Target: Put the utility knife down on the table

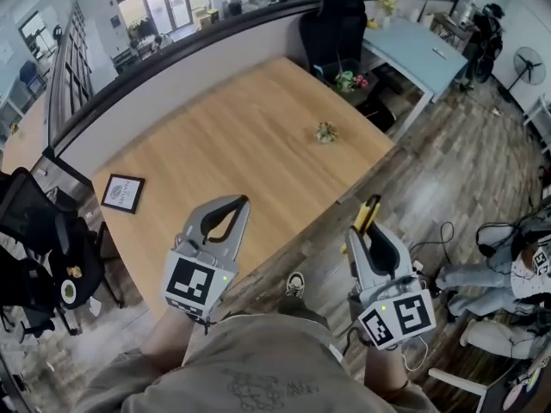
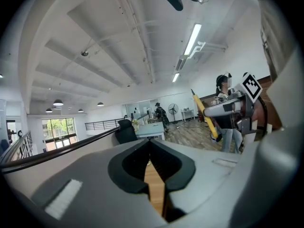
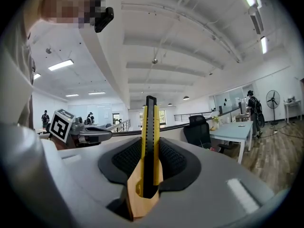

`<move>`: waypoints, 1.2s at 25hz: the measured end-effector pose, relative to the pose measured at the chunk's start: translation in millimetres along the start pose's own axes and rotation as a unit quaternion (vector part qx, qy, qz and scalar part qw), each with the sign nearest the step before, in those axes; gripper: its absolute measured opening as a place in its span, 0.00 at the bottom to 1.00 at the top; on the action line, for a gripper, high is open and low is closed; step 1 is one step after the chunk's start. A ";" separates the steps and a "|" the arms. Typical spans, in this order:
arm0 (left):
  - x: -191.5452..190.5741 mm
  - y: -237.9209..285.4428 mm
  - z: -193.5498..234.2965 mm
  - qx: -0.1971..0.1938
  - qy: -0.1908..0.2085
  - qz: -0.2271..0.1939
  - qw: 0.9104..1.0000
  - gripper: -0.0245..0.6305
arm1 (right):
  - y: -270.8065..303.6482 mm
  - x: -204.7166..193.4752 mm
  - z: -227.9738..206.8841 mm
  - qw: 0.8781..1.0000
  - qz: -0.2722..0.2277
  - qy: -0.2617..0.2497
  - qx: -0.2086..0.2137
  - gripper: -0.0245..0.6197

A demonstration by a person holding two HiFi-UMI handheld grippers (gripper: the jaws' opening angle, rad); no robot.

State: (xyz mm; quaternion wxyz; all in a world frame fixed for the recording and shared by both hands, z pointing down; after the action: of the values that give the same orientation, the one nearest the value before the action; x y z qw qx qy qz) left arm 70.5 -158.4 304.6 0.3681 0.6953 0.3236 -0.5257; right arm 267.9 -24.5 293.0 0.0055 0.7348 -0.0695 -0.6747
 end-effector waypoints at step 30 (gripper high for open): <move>-10.6 106.1 74.3 0.075 -0.013 0.039 0.996 0.04 | 158.3 3.0 -90.5 0.994 0.050 0.040 0.093 0.23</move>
State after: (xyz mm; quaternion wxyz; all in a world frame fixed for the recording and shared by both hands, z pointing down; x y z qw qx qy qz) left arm 120.1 -277.6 320.0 0.3393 0.7264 0.2505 -0.5427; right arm 343.0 -189.4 314.2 -0.0260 0.7540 -0.1681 -0.6345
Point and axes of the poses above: the fingertips, and each gripper's own axes: y forward along the fingers, z to its left, x out of its top, the point moved 5 cm from there along -y, backward along the fingers, and after that the axes turned 1 degree about z, right-handed, at the moved point
